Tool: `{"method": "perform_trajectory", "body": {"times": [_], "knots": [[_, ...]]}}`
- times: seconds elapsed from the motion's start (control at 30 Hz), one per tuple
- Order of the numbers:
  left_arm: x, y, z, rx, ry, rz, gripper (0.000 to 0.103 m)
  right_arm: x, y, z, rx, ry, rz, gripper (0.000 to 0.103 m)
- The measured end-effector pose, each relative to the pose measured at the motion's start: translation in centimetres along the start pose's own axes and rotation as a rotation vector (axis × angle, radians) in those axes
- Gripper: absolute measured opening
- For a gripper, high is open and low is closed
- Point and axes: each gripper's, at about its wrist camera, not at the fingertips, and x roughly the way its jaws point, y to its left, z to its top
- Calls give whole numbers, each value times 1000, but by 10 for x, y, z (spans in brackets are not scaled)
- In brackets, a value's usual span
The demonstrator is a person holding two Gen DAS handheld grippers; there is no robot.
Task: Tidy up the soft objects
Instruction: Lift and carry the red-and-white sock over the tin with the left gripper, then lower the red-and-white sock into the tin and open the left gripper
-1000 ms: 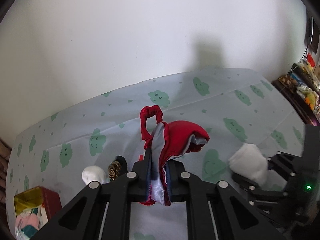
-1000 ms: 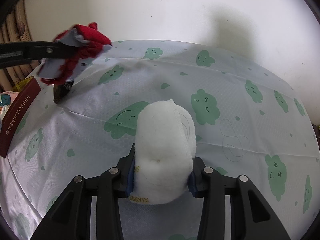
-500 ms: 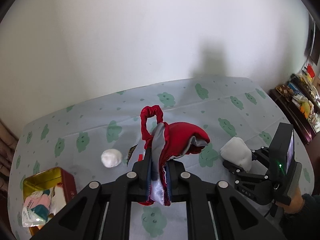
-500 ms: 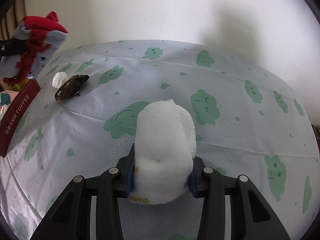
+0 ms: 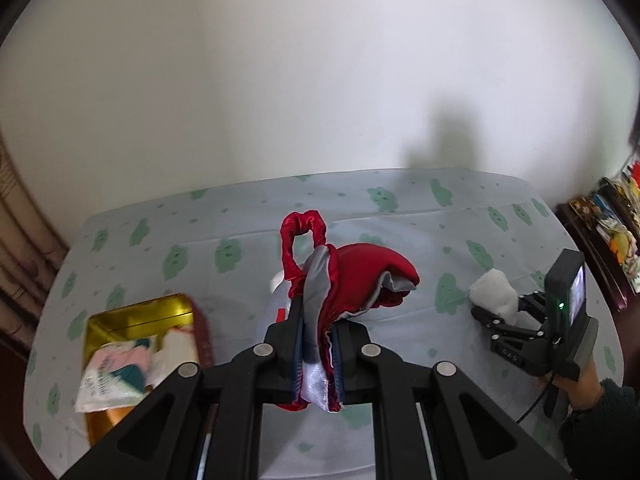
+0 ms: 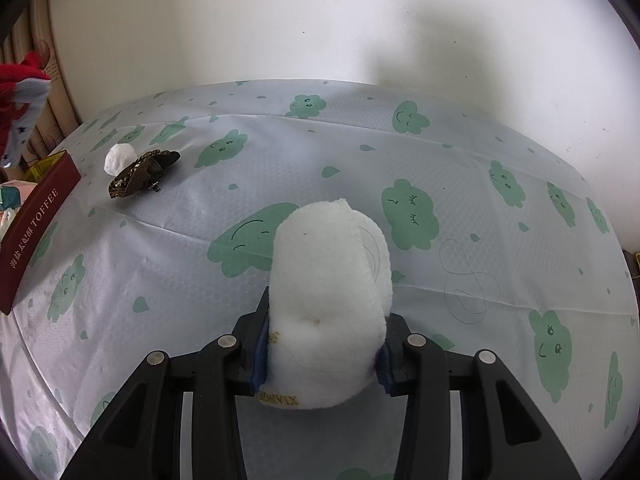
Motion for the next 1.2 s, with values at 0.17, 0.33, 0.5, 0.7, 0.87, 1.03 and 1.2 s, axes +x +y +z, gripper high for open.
{"method": "perform_trajectory", "body": {"times": [0.17, 0.33, 0.5, 0.7, 0.87, 1.03, 1.2], "knots": [[-16, 28, -12, -35, -11, 56, 12, 0, 1, 0, 0, 0, -1, 41], [-28, 58, -27, -84, -4, 107, 12, 0, 0, 0, -1, 0, -2, 40], [-34, 89, -48, -157, 15, 152, 12, 0, -1, 0, -2, 0, -2, 40], [-32, 115, -71, -212, 36, 208, 12, 1, -1, 0, -5, 0, -5, 40], [-31, 133, -86, -240, 41, 244, 12, 0, 0, -1, -6, 0, -9, 40], [-33, 152, -101, -284, 32, 276, 12, 0, -1, 0, -8, 0, -11, 40], [-37, 164, -115, -317, 28, 311, 12, 0, -2, 0, -8, 0, -11, 40]]}}
